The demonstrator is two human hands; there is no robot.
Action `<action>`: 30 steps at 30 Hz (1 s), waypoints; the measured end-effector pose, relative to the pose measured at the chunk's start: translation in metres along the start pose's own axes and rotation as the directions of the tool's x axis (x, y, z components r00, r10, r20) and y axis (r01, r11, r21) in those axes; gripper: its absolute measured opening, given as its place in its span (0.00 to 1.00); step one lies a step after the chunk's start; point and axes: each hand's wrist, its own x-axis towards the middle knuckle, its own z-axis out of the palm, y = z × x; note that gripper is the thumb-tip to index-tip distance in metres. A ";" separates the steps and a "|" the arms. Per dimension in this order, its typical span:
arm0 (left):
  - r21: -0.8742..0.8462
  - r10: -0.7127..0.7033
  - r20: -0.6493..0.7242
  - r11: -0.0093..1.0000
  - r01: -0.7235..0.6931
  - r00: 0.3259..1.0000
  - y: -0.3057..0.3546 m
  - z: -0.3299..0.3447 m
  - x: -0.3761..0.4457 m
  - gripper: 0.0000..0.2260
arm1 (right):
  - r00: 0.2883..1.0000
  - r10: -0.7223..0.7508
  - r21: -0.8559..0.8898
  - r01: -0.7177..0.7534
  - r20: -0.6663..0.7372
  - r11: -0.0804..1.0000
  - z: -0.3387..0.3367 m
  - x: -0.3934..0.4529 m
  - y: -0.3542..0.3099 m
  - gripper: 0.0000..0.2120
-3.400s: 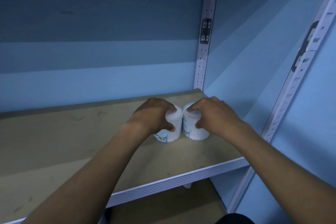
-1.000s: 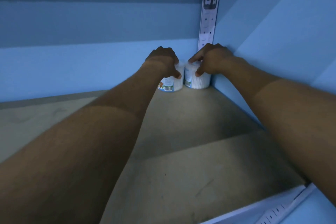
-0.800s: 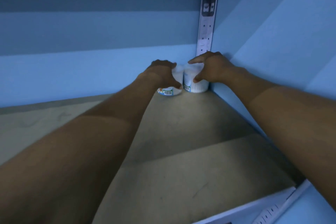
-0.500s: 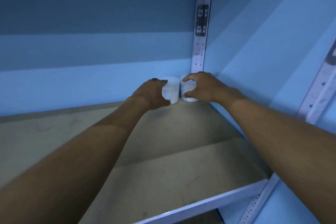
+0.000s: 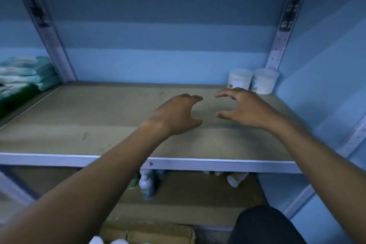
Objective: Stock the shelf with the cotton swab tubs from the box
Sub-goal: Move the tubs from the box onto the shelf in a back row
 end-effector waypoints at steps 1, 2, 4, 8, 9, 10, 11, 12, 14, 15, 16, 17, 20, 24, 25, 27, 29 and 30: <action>-0.002 -0.021 -0.010 1.000 0.021 1.000 -0.007 -0.001 -0.017 0.33 | 1.000 -0.027 0.022 0.026 0.012 0.999 0.007 -0.007 -0.012 0.27; -0.001 -0.037 -0.025 0.999 0.037 0.999 -0.014 -0.002 -0.033 0.33 | 0.999 -0.046 0.041 0.046 0.020 0.998 0.014 -0.012 -0.023 0.27; 0.004 -0.059 -0.060 0.998 0.059 0.996 -0.026 -0.004 -0.063 0.33 | 0.998 -0.064 0.089 0.062 0.021 0.994 0.029 -0.022 -0.040 0.27; 0.032 -0.074 -0.093 0.996 0.078 0.993 -0.049 -0.009 -0.113 0.31 | 0.991 -0.119 0.167 0.107 0.066 0.980 0.052 -0.041 -0.074 0.28; 0.041 -0.065 -0.092 0.997 0.069 0.994 -0.055 -0.010 -0.124 0.31 | 0.988 -0.135 0.185 0.119 0.075 0.976 0.057 -0.045 -0.082 0.28; 0.045 -0.056 -0.092 0.997 0.061 0.994 -0.061 -0.009 -0.135 0.30 | 0.985 -0.149 0.203 0.130 0.081 0.970 0.063 -0.050 -0.091 0.27; 0.040 -0.055 -0.095 0.997 0.059 0.994 -0.066 -0.008 -0.146 0.30 | 0.983 -0.159 0.212 0.137 0.092 0.968 0.069 -0.056 -0.099 0.27; 0.033 -0.065 -0.098 0.997 0.068 0.993 -0.071 -0.007 -0.157 0.29 | 0.979 -0.171 0.211 0.146 0.108 0.967 0.075 -0.062 -0.107 0.26; 0.017 -0.063 -0.110 0.998 0.065 0.992 -0.079 -0.006 -0.177 0.26 | 0.972 -0.188 0.200 0.158 0.139 0.967 0.089 -0.073 -0.123 0.24; 0.001 -0.047 -0.116 0.999 0.048 0.992 -0.083 -0.004 -0.186 0.25 | 0.971 -0.193 0.196 0.163 0.141 0.967 0.096 -0.078 -0.132 0.23; -0.016 -0.032 -0.118 0.999 0.031 0.992 -0.086 -0.001 -0.196 0.23 | 0.971 -0.195 0.194 0.167 0.138 0.967 0.105 -0.083 -0.139 0.22; -0.031 -0.031 -0.116 0.999 0.027 0.993 -0.091 0.003 -0.205 0.21 | 0.971 -0.195 0.194 0.166 0.140 0.967 0.114 -0.087 -0.146 0.20; -0.067 -0.095 -0.094 0.994 0.089 0.991 -0.105 0.020 -0.235 0.22 | 0.964 -0.176 0.236 0.127 0.198 0.963 0.148 -0.100 -0.163 0.18; -0.051 -0.199 -0.001 0.979 0.198 0.980 -0.133 0.045 -0.274 0.23 | 0.923 -0.154 0.254 0.064 0.353 0.965 0.204 -0.114 -0.181 0.19; -0.049 -0.230 0.037 0.971 0.232 0.972 -0.141 0.051 -0.282 0.24 | 0.907 -0.160 0.253 0.061 0.389 0.965 0.218 -0.117 -0.184 0.19; -0.054 -0.287 0.109 0.954 0.294 0.952 -0.158 0.066 -0.298 0.23 | 0.868 -0.188 0.242 0.081 0.460 0.967 0.245 -0.123 -0.189 0.20; -0.059 -0.333 0.161 0.936 0.346 0.929 -0.173 0.083 -0.313 0.23 | 0.824 -0.217 0.193 0.134 0.524 0.972 0.270 -0.126 -0.193 0.22; -0.056 -0.357 0.190 0.926 0.373 0.915 -0.181 0.091 -0.319 0.24 | 0.801 -0.224 0.167 0.157 0.555 0.973 0.281 -0.128 -0.194 0.23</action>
